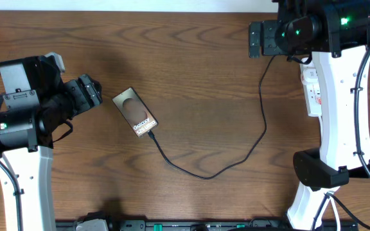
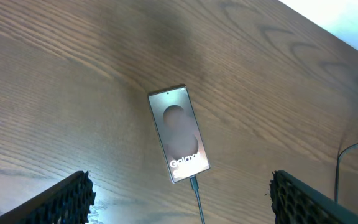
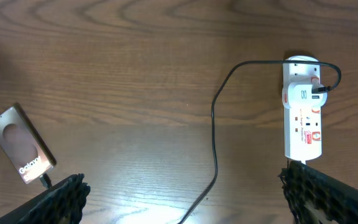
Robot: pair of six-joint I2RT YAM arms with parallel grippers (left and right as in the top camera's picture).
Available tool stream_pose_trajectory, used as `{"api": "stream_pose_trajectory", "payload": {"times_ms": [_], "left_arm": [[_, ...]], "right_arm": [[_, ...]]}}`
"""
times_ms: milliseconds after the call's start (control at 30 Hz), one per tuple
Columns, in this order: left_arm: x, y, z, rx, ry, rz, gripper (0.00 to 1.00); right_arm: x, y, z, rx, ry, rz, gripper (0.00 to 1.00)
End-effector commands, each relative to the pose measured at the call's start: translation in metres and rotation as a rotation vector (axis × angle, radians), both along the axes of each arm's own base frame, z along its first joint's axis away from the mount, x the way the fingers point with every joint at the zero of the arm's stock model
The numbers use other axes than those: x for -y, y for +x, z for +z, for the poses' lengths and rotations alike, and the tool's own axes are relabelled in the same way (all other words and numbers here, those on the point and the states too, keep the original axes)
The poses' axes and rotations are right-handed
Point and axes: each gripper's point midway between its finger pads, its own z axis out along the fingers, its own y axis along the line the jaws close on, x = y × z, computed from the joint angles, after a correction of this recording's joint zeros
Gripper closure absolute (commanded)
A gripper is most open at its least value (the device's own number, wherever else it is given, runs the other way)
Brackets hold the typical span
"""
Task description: Plug charger to phone and switch on socket
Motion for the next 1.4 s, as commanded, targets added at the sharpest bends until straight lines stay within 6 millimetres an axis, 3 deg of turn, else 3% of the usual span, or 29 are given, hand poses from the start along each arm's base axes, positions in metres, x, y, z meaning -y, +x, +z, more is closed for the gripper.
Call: {"api": "stream_pose_trajectory", "payload": {"times_ms": [0,133,333,433,633,767,1067,1367], "left_arm": [[-0.004,0.001,0.004,0.006,0.011,0.01,0.14],[-0.008,0.0,0.002,-0.002,0.039,0.017,0.14],[0.001,-0.028,-0.017,-0.11,0.043,0.0,0.14],[0.011,-0.037,-0.027,-0.07,0.109,-0.032,0.14],[0.038,-0.045,-0.041,0.182,0.169,-0.113,0.14],[0.044,-0.047,-0.043,0.437,0.178,-0.109,0.14],[0.034,-0.051,-0.006,1.035,0.184,0.005,0.14],[0.019,-0.072,-0.005,1.228,0.198,0.1,0.14]], "right_arm": [[0.0,0.001,0.0,0.004,-0.005,-0.014,0.01],[0.0,0.001,0.0,0.004,-0.005,-0.014,0.01],[0.0,0.001,0.0,0.004,-0.005,-0.014,0.01],[0.0,0.001,0.0,0.003,-0.004,-0.014,0.01],[0.0,0.001,0.0,0.004,-0.005,-0.014,0.01],[0.0,0.001,0.0,0.003,-0.004,-0.014,0.01],[0.0,0.001,0.0,0.003,-0.004,-0.014,0.01],[0.0,0.001,0.0,0.004,-0.005,-0.014,0.01]]}}
